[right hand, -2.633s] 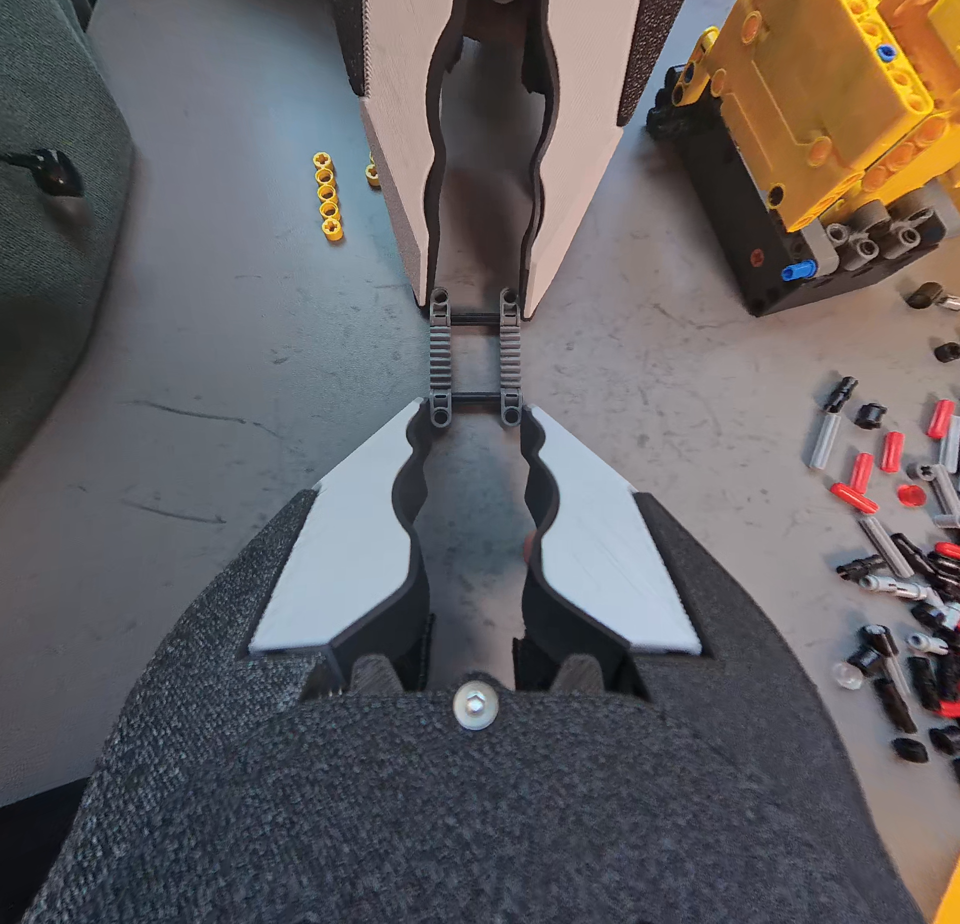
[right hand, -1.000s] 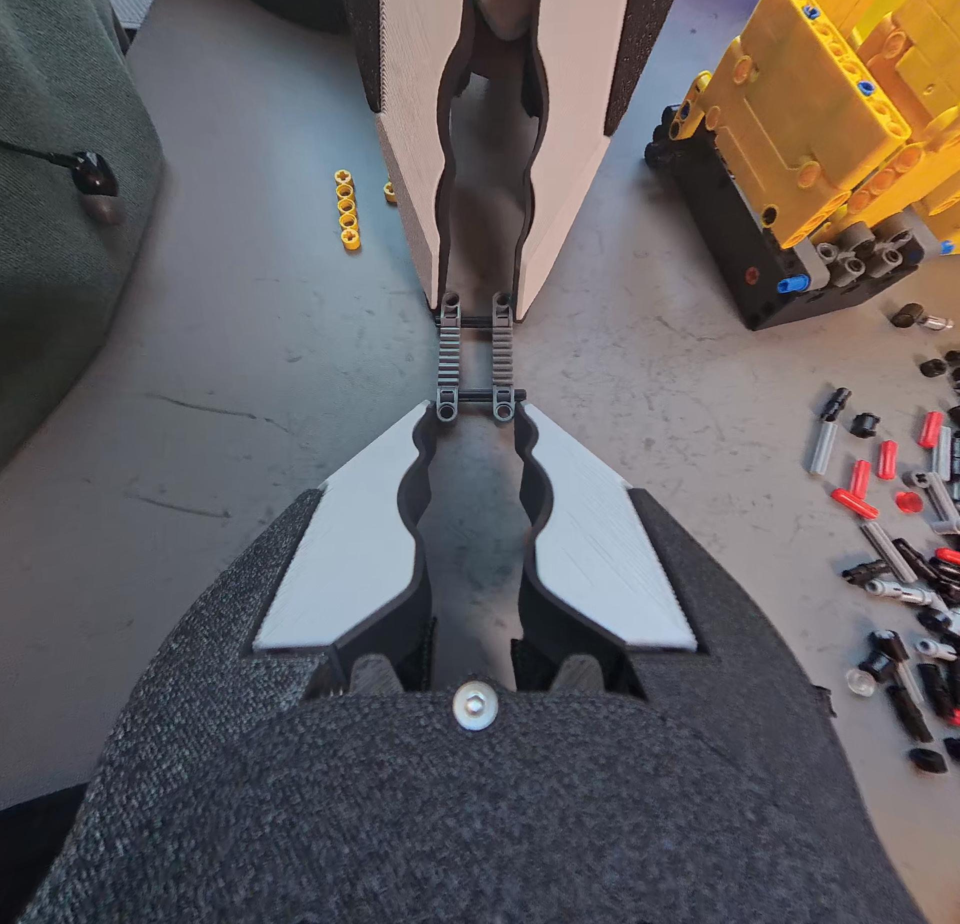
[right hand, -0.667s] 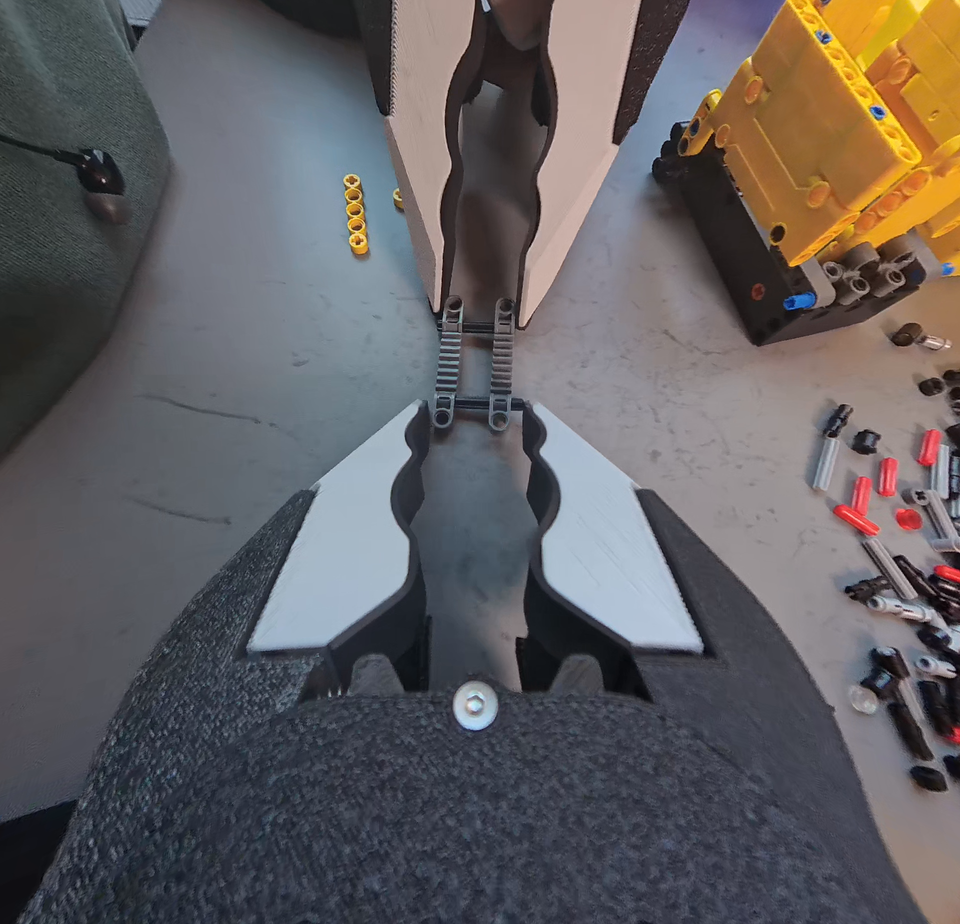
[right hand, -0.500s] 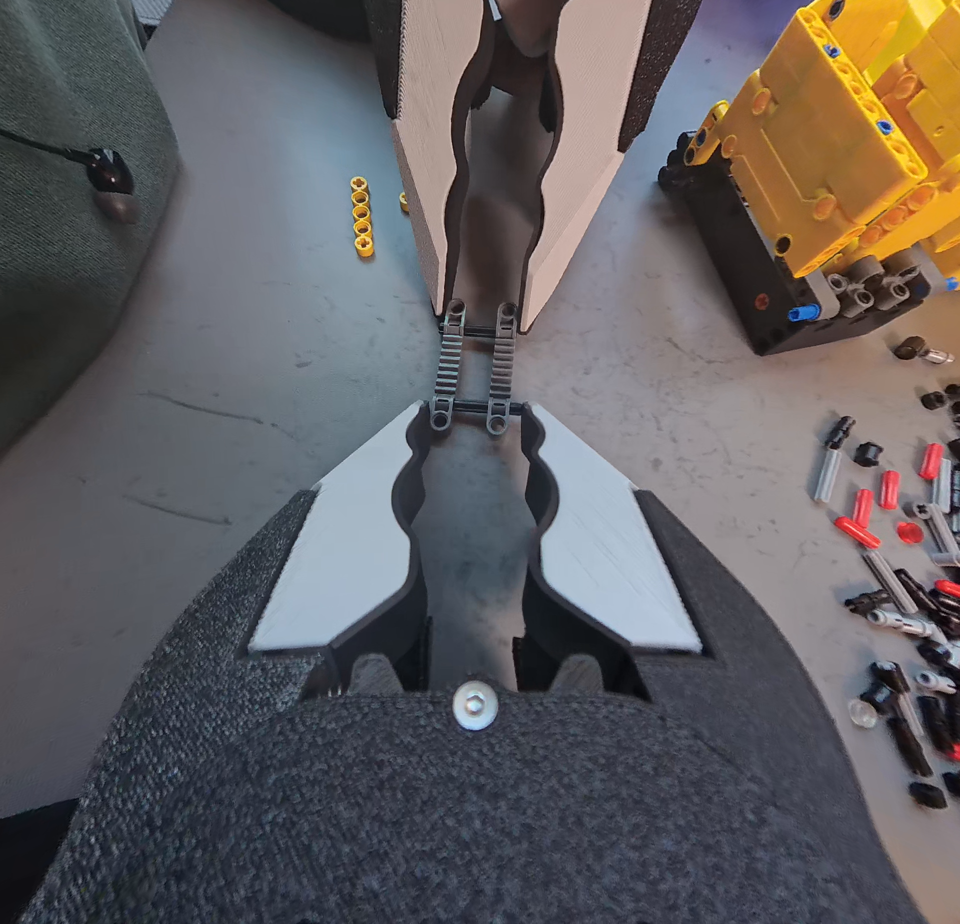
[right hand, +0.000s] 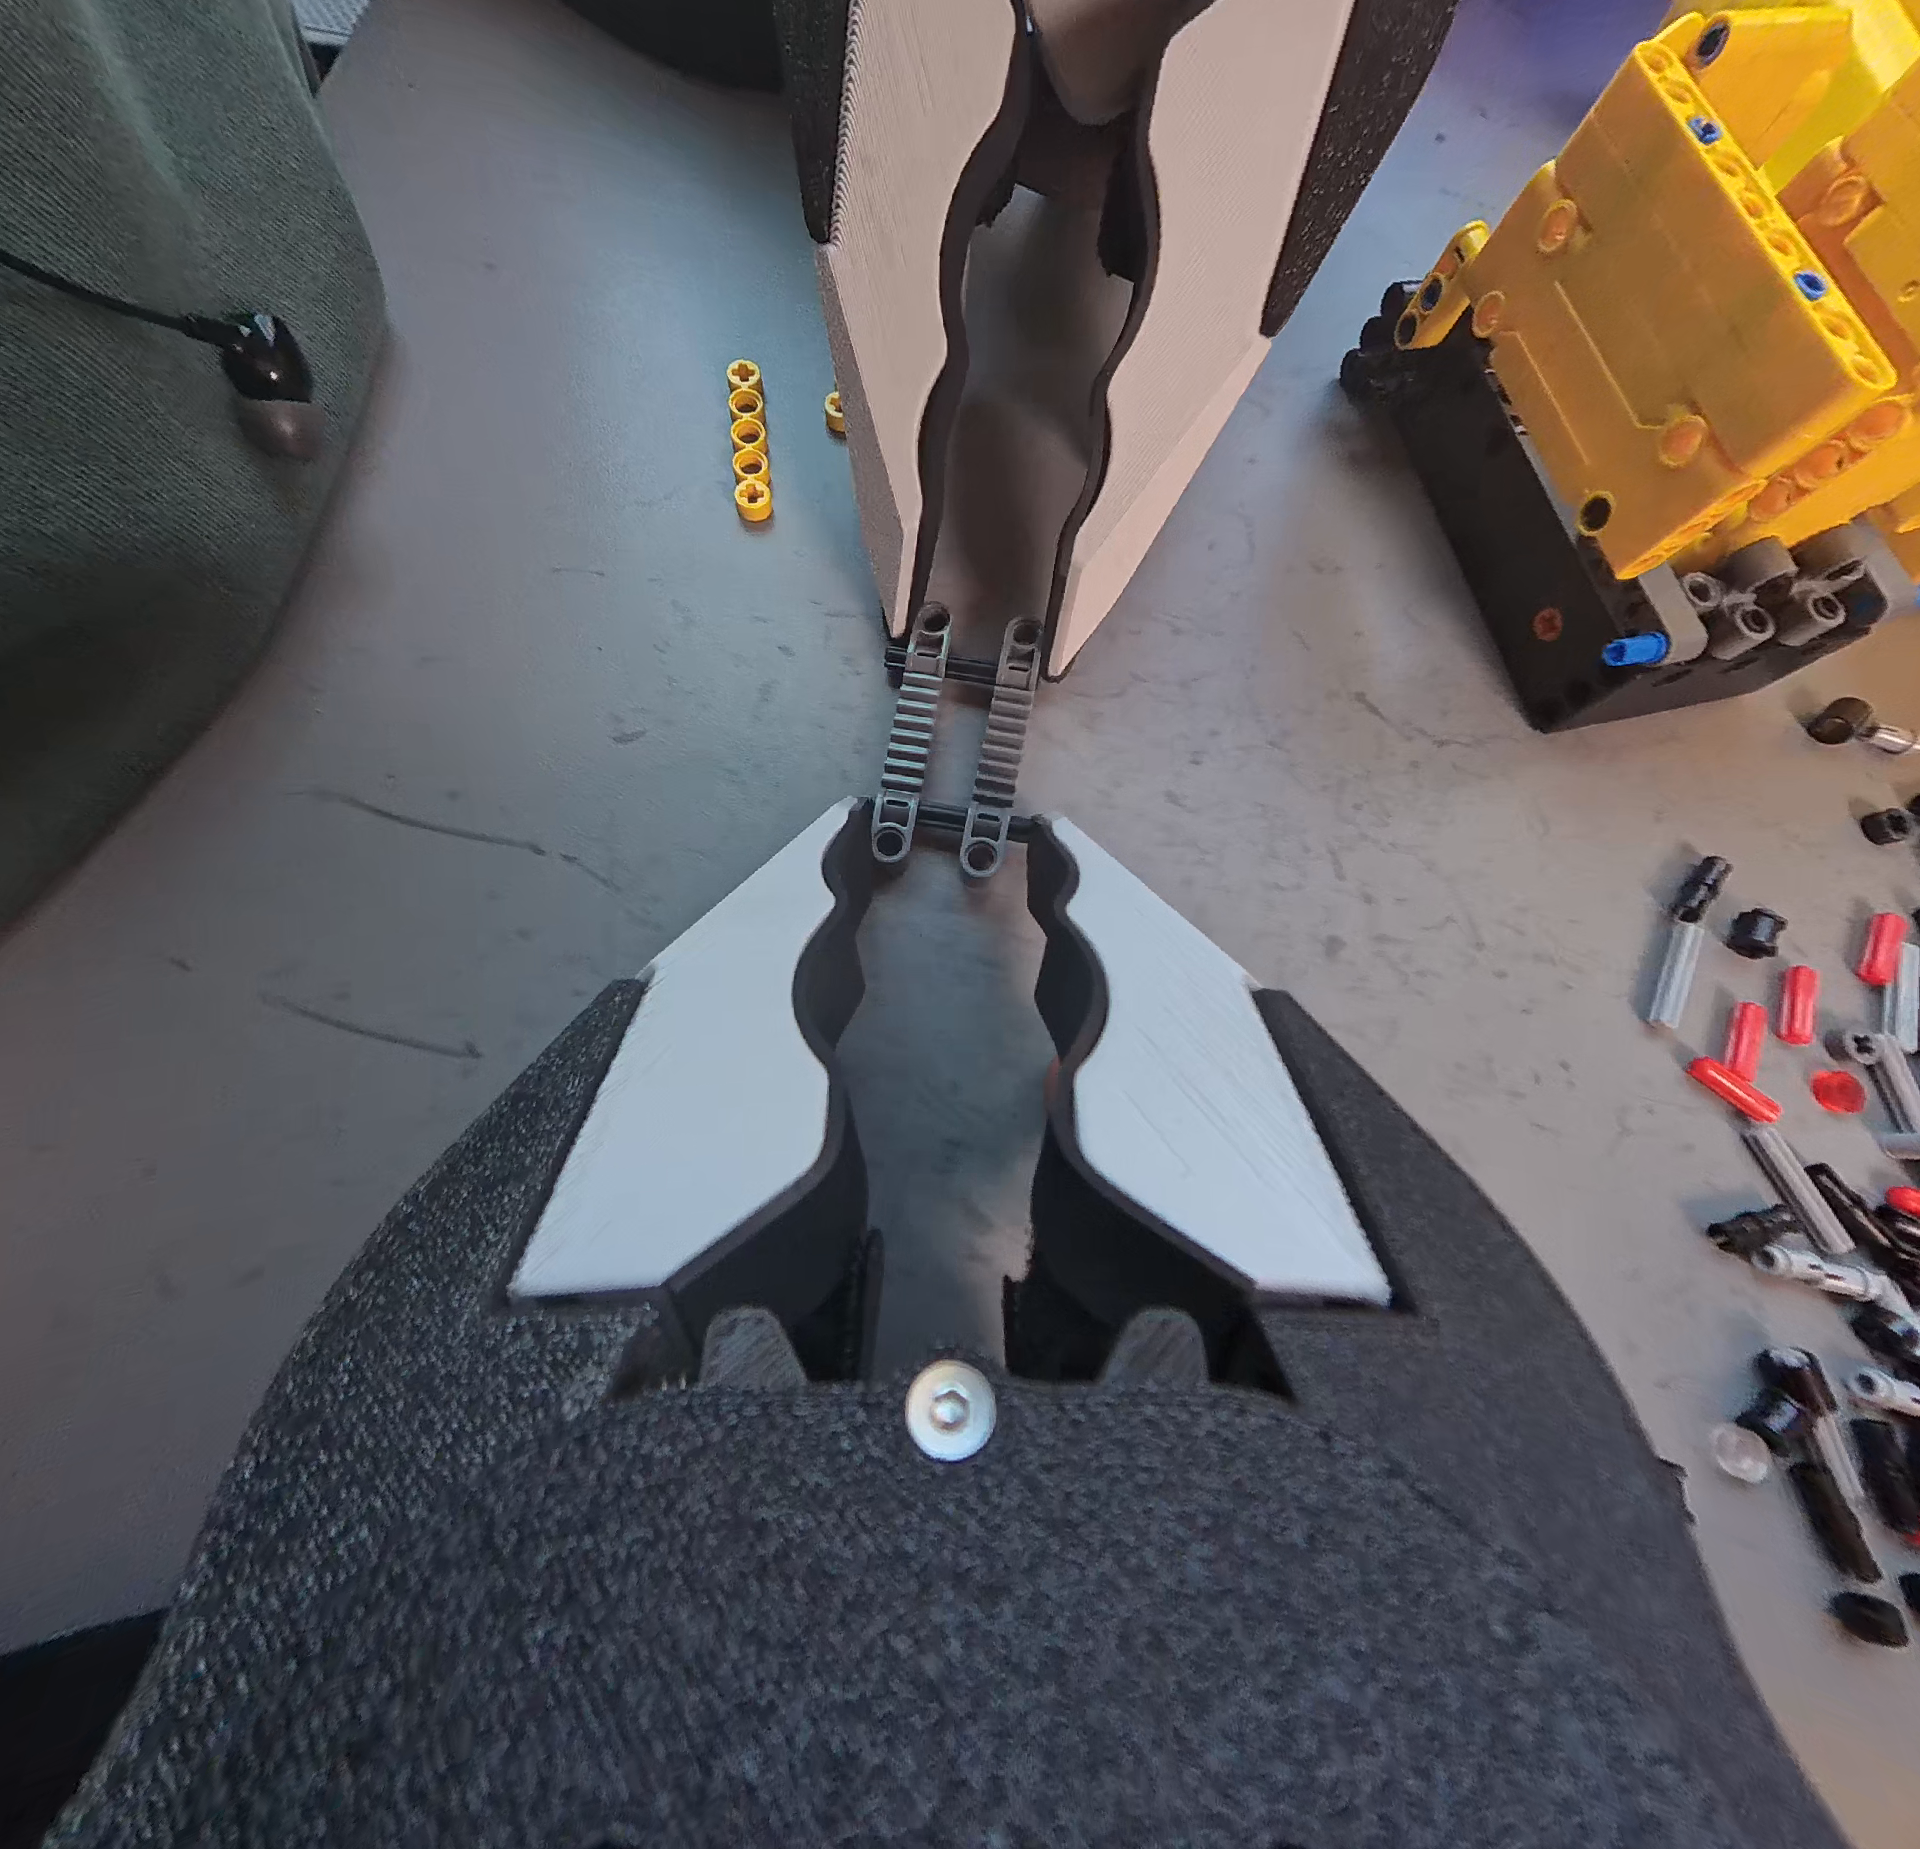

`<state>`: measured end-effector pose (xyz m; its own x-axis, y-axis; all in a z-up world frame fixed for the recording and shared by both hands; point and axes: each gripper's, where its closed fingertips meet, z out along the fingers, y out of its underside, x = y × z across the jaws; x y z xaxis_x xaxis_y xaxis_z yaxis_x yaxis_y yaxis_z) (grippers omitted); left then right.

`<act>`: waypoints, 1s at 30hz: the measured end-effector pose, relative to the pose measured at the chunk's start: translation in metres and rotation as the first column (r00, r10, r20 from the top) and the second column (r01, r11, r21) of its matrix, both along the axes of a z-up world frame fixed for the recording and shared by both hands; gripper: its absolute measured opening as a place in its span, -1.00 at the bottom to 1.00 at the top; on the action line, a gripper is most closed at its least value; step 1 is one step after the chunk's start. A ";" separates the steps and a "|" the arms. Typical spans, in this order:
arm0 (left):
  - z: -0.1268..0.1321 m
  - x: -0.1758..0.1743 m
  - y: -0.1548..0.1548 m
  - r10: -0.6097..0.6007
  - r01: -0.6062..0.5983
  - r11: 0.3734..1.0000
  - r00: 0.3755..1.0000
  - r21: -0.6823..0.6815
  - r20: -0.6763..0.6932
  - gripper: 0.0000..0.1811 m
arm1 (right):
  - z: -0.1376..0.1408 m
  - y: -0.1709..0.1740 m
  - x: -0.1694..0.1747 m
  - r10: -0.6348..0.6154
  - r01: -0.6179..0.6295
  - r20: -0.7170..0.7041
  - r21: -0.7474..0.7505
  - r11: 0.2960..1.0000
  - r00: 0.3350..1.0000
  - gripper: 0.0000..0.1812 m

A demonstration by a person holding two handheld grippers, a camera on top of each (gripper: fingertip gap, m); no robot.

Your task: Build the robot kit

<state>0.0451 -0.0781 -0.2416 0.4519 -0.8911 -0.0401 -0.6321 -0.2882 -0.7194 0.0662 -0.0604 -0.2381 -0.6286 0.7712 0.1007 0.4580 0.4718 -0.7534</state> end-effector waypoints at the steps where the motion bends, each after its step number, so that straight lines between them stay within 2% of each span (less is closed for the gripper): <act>1: 0.000 0.000 0.000 0.000 0.000 1.000 1.000 -0.002 0.002 -0.73 | 0.000 0.000 0.000 0.001 -0.001 -0.001 0.002 1.000 1.000 -0.71; 9: 0.000 0.000 -0.003 -0.004 0.004 1.000 1.000 -0.012 -0.008 -0.75 | 0.000 -0.003 0.000 0.005 -0.005 -0.009 0.005 1.000 1.000 -0.70; 14: -0.001 -0.002 -0.003 0.011 -0.010 0.999 1.000 -0.031 0.015 -0.74 | 0.000 0.000 -0.002 -0.035 0.035 -0.007 -0.005 0.999 0.999 -0.67; 22: -0.001 -0.002 -0.004 -0.025 0.025 0.999 1.000 -0.028 0.017 -0.74 | 0.000 0.000 0.001 0.036 -0.036 -0.007 0.003 0.999 0.999 -0.69; 30: -0.001 -0.002 -0.004 -0.043 0.043 0.999 0.999 -0.013 0.008 -0.74 | -0.002 0.000 0.002 0.108 -0.107 0.079 -0.013 0.994 0.991 -0.67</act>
